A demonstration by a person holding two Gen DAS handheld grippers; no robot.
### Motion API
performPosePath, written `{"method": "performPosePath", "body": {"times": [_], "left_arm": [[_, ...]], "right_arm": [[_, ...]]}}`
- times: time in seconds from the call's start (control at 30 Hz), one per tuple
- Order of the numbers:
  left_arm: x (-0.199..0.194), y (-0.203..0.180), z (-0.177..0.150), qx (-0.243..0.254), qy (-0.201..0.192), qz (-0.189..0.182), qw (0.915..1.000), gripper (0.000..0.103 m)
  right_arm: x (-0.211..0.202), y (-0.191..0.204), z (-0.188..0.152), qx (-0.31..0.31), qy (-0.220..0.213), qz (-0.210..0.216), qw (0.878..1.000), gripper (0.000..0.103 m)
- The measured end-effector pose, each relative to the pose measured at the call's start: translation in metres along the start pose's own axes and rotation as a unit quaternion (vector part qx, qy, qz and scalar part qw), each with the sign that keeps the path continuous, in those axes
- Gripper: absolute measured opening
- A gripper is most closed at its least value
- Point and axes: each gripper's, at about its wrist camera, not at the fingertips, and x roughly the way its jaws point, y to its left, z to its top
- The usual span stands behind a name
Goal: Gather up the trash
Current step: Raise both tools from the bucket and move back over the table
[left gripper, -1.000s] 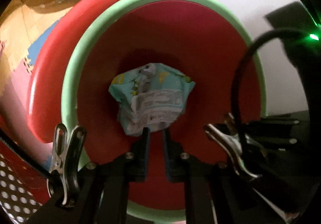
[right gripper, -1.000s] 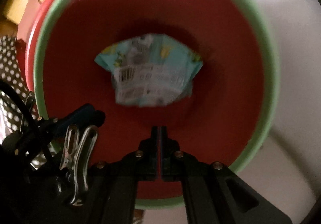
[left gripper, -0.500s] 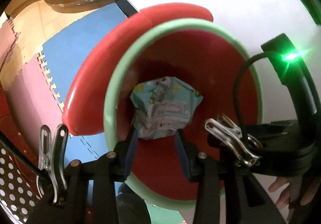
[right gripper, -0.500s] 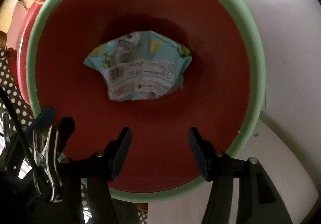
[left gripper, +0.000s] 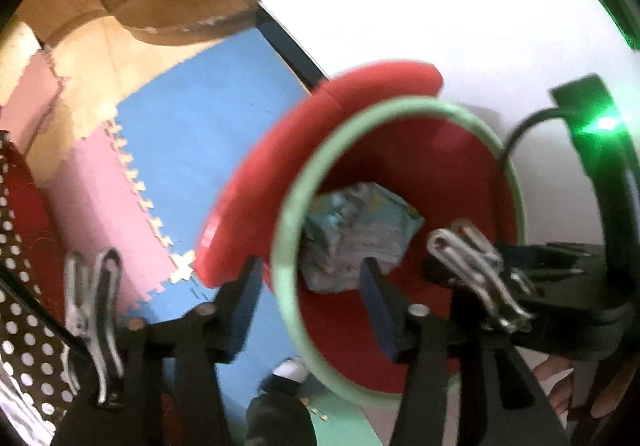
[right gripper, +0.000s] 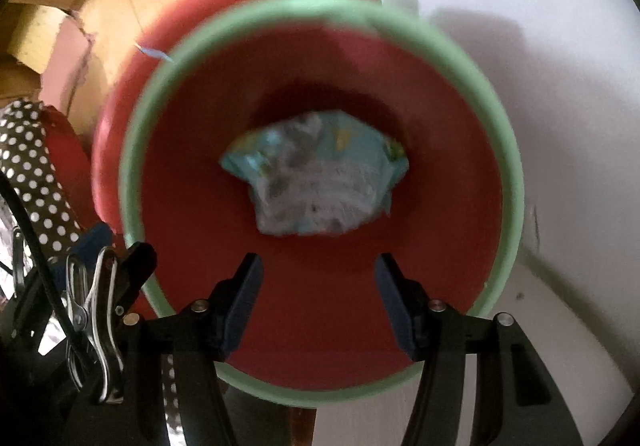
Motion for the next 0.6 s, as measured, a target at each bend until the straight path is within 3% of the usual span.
{"method": "performPosePath", "body": {"times": [0.13,0.2,0.3,0.4,0.47,0.6], "left_arm": [[-0.022,0.009,0.009,-0.011,0.000,0.027,0.9996,0.073],[-0.044,0.008,0.011,-0.016,-0.022,0.061,0.9978,0.082],[-0.076,0.002,0.016,-0.013,-0.048,0.074,0.9960,0.090],[-0.116,-0.008,0.021,-0.004,-0.076,0.066,0.9949,0.098],[-0.145,-0.016,0.023,0.001,-0.091,0.058,0.9941,0.100],[-0.198,-0.031,0.024,-0.007,-0.113,0.048,0.9924,0.100]], "right_arm": [[-0.023,0.008,0.001,-0.006,-0.060,0.022,0.998,0.064],[-0.031,0.009,0.000,0.001,-0.079,0.044,0.996,0.066],[-0.055,0.004,-0.007,0.027,-0.114,0.082,0.990,0.071],[-0.102,-0.003,-0.025,0.056,-0.195,0.119,0.972,0.071],[-0.125,-0.009,-0.036,0.073,-0.229,0.143,0.960,0.073],[-0.184,-0.011,-0.055,0.075,-0.283,0.150,0.944,0.074]]}}
